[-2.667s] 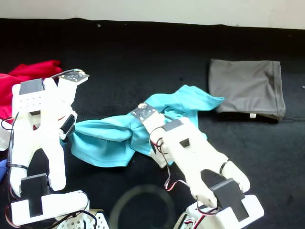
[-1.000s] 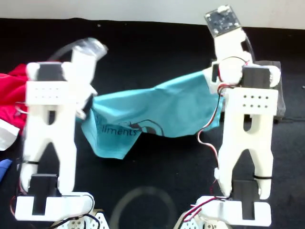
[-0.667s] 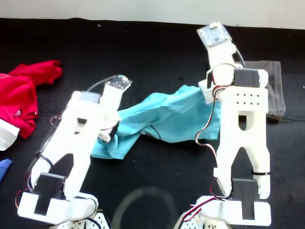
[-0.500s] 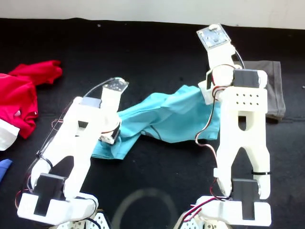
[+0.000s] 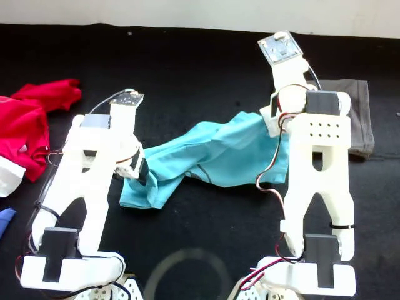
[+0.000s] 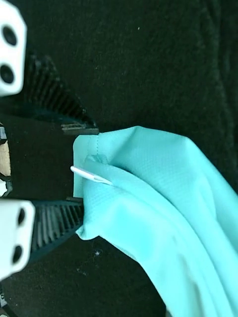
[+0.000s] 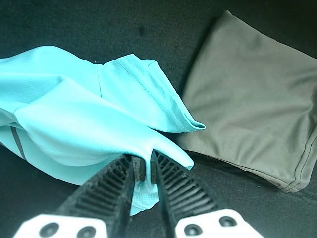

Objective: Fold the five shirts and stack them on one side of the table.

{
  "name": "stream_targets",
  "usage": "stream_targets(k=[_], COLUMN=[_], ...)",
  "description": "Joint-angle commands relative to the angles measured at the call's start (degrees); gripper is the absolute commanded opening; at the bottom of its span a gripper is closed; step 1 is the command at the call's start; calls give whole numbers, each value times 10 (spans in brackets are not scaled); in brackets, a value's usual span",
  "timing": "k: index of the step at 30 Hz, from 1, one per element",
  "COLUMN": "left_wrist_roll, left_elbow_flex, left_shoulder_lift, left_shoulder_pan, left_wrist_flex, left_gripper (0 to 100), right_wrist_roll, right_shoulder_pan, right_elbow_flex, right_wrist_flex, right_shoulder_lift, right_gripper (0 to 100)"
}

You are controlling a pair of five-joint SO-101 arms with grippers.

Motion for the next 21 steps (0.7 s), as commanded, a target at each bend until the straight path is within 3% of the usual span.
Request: stream_targets(k=[1, 5, 10, 17, 21], left_wrist_roll=[3, 4, 4, 3, -1], left_elbow_flex=[13, 51, 80, 29, -36], left_shoulder_lift=[-3, -3, -6, -10, -10], left_shoulder_pan=[-5, 22, 78, 51, 18], left_wrist_flex=[-29, -62, -85, -59, 2], left_gripper=[210, 197, 98, 32, 9], right_wrist_roll=[8, 8, 8, 7, 7], right_shoulder_pan=[-2, -2, -1, 0, 0], right_elbow_flex=[-4, -4, -4, -4, -4], right_wrist_flex=[-8, -8, -8, -8, -8], right_shoulder_lift=[-3, -3, -3, -3, -3], right_gripper=[6, 6, 6, 6, 6])
